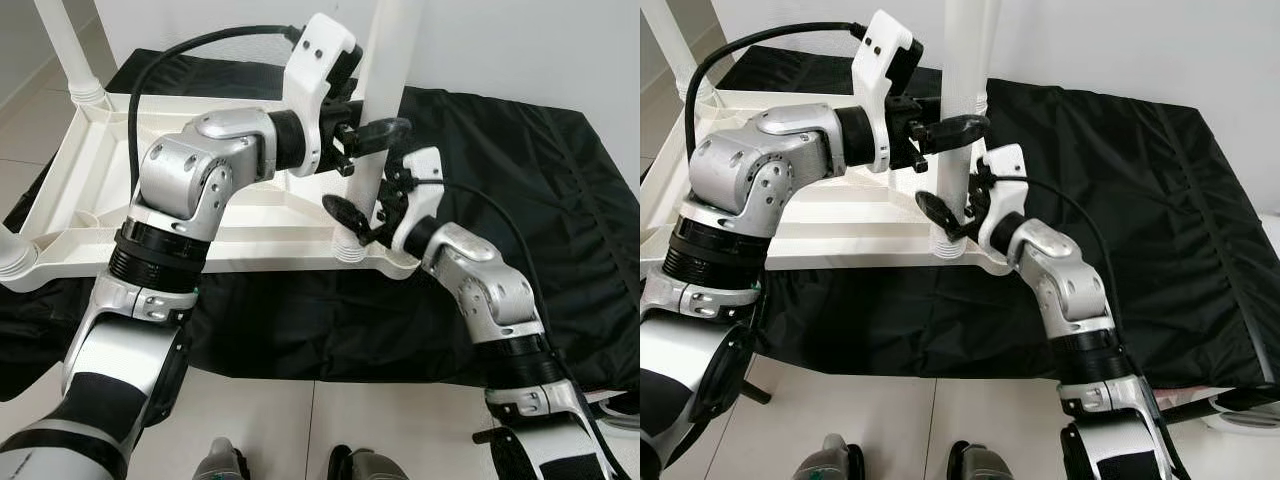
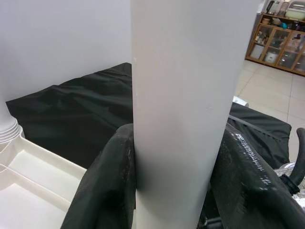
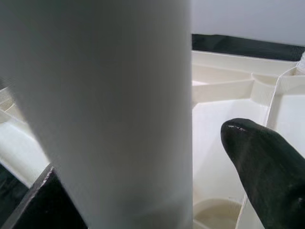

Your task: Building children table

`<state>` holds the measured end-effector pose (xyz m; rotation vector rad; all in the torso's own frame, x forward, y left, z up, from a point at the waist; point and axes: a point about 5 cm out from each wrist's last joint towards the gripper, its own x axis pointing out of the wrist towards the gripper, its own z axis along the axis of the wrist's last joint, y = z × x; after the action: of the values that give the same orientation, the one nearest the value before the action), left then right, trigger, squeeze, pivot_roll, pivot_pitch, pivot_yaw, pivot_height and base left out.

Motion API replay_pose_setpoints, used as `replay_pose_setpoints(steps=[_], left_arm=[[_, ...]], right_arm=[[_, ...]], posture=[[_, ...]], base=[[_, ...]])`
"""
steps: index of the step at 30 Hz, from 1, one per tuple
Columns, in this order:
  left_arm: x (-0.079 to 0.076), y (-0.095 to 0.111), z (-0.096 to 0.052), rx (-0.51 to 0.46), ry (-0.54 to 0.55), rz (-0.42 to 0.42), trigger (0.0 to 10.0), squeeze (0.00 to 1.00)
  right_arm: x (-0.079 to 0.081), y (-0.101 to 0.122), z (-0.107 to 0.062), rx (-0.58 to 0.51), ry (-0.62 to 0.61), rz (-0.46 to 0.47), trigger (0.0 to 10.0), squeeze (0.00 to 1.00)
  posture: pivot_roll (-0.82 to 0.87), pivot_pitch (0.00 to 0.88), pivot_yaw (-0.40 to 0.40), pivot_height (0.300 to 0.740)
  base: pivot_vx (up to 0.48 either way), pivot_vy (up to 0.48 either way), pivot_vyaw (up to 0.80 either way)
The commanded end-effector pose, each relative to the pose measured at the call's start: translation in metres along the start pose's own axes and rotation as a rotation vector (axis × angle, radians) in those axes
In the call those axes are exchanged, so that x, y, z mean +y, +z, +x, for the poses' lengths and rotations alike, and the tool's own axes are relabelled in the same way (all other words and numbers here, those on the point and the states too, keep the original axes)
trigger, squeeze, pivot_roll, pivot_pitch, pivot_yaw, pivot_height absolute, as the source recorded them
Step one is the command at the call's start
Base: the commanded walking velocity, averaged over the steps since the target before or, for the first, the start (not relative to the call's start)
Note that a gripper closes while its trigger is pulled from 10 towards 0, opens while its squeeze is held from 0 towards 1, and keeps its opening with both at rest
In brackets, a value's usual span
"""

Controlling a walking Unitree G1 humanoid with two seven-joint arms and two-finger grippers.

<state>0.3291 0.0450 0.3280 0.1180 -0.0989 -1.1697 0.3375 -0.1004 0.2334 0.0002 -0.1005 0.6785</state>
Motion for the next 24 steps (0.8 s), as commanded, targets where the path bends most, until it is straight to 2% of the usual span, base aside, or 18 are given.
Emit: replay_pose_setpoints(steps=[1,9,18,19,21,22,23,24], left_arm=[[-0.003,0.011,0.003,-0.024,-0.017,0.047,10.0,0.00],[0.002,0.014,0.001,-0.022,0.015,0.075,10.0,0.00],[0.008,0.014,0.000,-0.016,0.040,0.094,10.0,0.00],[0.009,0.015,0.000,-0.016,0.041,0.098,10.0,0.00],[0.009,0.015,0.000,-0.016,0.041,0.098,10.0,0.00],[0.009,0.015,0.000,-0.016,0.041,0.100,10.0,0.00],[0.009,0.015,0.000,-0.016,0.041,0.100,10.0,0.00],[0.009,0.015,0.000,-0.017,0.041,0.102,10.0,0.00]], right_arm=[[0.000,0.003,0.000,0.003,-0.014,-0.017,10.0,0.00],[0.004,0.019,0.006,-0.001,-0.095,-0.032,10.0,0.00],[0.010,0.021,0.005,0.012,-0.091,-0.023,10.0,0.00],[0.011,0.021,0.005,0.012,-0.091,-0.021,9.0,0.00],[0.011,0.021,0.005,0.012,-0.091,-0.021,9.0,0.00],[0.011,0.021,0.005,0.012,-0.094,-0.017,6.6,0.00],[0.011,0.021,0.005,0.012,-0.094,-0.017,6.6,0.00],[0.012,0.022,0.005,0.013,-0.097,-0.013,5.7,0.00]], posture=[[-0.02,0.129,-0.062,0.740],[-0.01,0.121,-0.071,0.740],[-0.01,0.113,-0.072,0.740],[-0.01,0.112,-0.072,0.740],[-0.01,0.112,-0.072,0.740],[-0.01,0.109,-0.072,0.740],[-0.01,0.109,-0.072,0.740],[-0.01,0.108,-0.072,0.740]], base=[[0.000,0.000,0.00],[0.000,0.000,0.00],[0.000,0.000,0.00],[0.000,0.000,0.00],[0.000,0.000,0.00],[0.000,0.000,0.00],[0.000,0.000,0.00],[0.000,0.000,0.00]])
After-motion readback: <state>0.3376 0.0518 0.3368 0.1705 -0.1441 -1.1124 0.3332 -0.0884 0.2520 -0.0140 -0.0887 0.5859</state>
